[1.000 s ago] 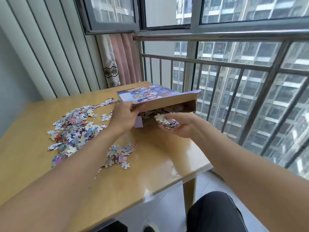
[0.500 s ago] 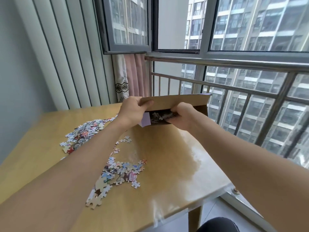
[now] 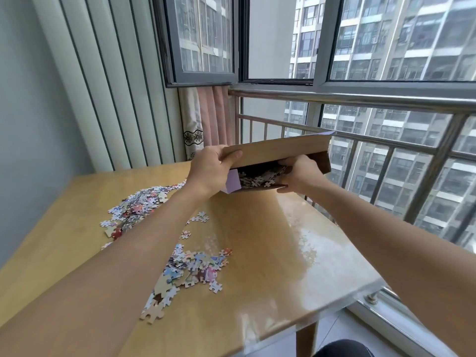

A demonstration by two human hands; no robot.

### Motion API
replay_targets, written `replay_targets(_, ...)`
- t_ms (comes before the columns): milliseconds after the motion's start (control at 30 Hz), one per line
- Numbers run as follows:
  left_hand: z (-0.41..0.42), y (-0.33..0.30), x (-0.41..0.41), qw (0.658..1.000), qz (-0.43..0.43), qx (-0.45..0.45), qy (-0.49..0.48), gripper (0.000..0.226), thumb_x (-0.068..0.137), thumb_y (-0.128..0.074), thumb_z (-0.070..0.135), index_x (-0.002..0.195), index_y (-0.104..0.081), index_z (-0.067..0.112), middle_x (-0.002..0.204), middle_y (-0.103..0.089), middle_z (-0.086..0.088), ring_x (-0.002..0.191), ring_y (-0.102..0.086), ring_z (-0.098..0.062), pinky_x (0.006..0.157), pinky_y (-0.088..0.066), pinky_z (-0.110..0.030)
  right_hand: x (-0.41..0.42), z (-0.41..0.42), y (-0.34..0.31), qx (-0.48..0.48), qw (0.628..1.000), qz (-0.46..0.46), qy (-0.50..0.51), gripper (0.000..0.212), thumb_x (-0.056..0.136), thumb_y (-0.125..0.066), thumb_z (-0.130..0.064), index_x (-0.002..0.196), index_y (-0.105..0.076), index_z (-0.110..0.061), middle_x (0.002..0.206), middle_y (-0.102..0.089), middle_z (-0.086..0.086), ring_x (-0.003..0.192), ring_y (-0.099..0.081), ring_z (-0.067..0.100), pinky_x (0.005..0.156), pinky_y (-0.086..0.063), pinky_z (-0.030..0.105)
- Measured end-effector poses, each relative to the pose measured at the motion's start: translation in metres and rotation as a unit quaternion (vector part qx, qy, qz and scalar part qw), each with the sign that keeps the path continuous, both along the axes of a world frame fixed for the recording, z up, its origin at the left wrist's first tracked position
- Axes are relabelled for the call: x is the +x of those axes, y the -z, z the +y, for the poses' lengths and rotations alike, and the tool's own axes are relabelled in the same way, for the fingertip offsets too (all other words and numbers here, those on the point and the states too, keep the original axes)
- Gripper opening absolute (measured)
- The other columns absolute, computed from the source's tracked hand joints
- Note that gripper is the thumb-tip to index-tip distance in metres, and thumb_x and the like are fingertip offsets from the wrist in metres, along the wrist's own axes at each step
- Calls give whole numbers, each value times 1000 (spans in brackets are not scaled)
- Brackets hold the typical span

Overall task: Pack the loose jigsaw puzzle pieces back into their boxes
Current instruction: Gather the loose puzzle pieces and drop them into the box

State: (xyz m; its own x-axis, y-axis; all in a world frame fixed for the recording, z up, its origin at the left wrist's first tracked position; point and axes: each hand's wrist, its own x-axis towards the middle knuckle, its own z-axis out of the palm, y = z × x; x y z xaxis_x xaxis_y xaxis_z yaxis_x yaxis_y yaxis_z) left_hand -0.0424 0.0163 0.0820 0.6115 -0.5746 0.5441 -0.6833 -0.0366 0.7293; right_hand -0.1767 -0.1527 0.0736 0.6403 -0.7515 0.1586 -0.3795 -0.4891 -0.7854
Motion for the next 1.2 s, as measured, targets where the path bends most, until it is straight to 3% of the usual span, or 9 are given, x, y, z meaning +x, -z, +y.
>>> replay_targets(133,-2,-3,1,1000,-16,-2,-5,21,96,-65,33,107,-76,20,90,-71,13,93,-67,-10,88,-51,-27,-1,-2,8,-142,989,-33,14,44,83,-76,4,125,-69,-6,125,-65,14,86,-70,36,56,-61,31)
replay_targets(267,-3,-10,2,999,-31,-7,-14,21,96,-64,31,107,-76,18,87,-69,14,90,-66,-10,84,-49,-23,-3,-3,12,-273,961,-37,-1,35,87,-71,-1,120,-74,-12,112,-71,15,85,-69,36,78,-59,45)
replay_targets(367,-4,-13,3,999,-38,-4,-22,22,96,-63,33,108,-76,19,88,-70,13,90,-66,-11,84,-49,-24,-8,4,1,-327,943,-7,-66,17,94,-68,-23,106,-79,-19,93,-77,5,79,-69,29,71,-56,38)
replay_targets(467,-7,-14,5,998,-26,-16,-52,21,95,-64,37,109,-75,25,93,-73,11,91,-65,-12,84,-51,-25,-13,10,-9,-389,908,105,-118,28,88,-68,-49,94,-77,-23,83,-73,-2,75,-66,24,65,-55,35)
replay_targets(567,-9,-12,7,996,24,-22,-88,20,93,-64,46,107,-74,35,94,-73,12,94,-65,-16,87,-54,-36,-12,7,-10,-460,869,154,-98,13,90,-67,-30,96,-75,-22,94,-74,-1,84,-66,30,68,-54,36)
replay_targets(700,-11,-16,5,991,50,-38,-119,12,92,-63,51,90,-68,40,90,-73,9,91,-66,-18,85,-56,-45,-13,6,-7,-534,838,89,-65,16,91,-66,-16,91,-79,-26,93,-74,-8,84,-64,20,61,-51,30)
replay_targets(900,-12,-13,9,991,44,-53,-119,22,90,-65,51,95,-74,31,88,-75,6,89,-67,-21,83,-57,-47,-9,9,-10,-554,822,124,-45,19,88,-67,-17,72,-71,-26,81,-72,-12,81,-53,17,70,-29,30)
replay_targets(1100,-13,-5,10,994,56,-36,-88,18,89,-68,46,91,-76,30,89,-75,4,91,-67,-21,85,-56,-44,-10,8,-5,-504,848,150,-66,17,90,-64,-17,74,-70,-17,74,-68,0,72,-62,26,59,-36,31)
replay_targets(1200,-8,4,9,994,106,2,-32,18,85,-72,46,82,-77,28,85,-76,9,87,-71,-20,83,-59,-44,-12,14,-7,-461,859,181,-132,7,86,-72,-17,80,-74,-20,77,-68,-7,71,-63,20,52,-38,25)
